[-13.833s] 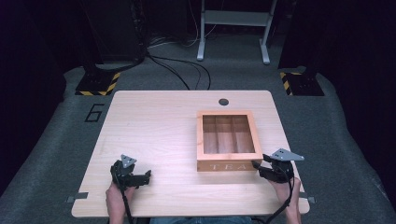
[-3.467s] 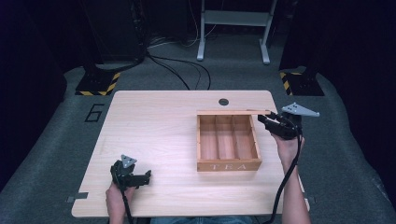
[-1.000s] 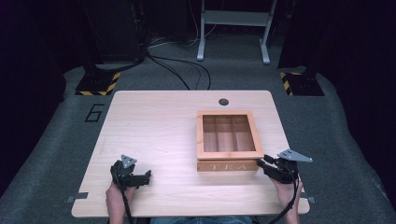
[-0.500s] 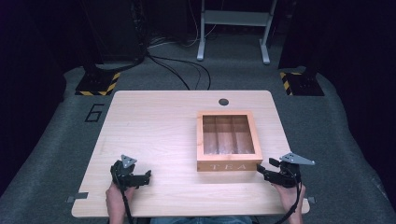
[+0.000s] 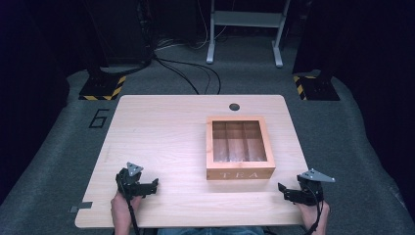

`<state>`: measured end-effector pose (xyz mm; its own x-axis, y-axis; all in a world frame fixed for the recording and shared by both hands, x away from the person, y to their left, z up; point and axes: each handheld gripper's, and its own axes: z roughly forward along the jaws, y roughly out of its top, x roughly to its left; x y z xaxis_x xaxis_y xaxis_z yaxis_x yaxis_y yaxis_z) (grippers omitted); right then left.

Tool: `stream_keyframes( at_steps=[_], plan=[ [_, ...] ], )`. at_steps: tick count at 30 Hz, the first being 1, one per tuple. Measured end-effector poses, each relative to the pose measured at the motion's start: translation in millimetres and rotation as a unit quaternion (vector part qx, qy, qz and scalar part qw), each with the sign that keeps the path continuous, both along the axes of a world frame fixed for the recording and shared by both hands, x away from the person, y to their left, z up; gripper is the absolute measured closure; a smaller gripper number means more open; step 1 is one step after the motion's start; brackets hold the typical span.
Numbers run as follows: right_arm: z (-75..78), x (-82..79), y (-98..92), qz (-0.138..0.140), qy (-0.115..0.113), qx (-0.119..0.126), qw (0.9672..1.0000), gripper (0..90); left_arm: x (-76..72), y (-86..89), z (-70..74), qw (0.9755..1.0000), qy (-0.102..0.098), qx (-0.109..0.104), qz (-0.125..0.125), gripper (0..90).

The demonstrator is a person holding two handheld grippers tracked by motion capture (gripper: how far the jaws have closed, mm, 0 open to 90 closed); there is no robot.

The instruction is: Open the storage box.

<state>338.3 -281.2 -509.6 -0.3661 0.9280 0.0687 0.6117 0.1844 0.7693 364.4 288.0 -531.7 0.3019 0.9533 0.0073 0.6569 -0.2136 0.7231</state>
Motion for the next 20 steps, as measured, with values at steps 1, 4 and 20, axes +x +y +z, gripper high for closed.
stream_keyframes(
  at_steps=[1,4,20],
  plan=[
    [-2.5,0.1,-1.3,-0.004,0.007,-0.010,0.9999,9.8,0.0,0.1,0.2,1.0000,0.001,0.000,0.000,0.4],
    [-9.7,1.1,-4.9,-0.013,0.013,-0.028,0.9994,8.4,0.0,0.1,0.3,1.0000,0.002,0.000,-0.001,0.4],
    [-19.9,7.0,-7.8,-0.026,0.022,-0.039,0.9987,2.4,-0.3,-0.5,-0.1,1.0000,-0.004,0.002,0.001,0.4]
  ],
)
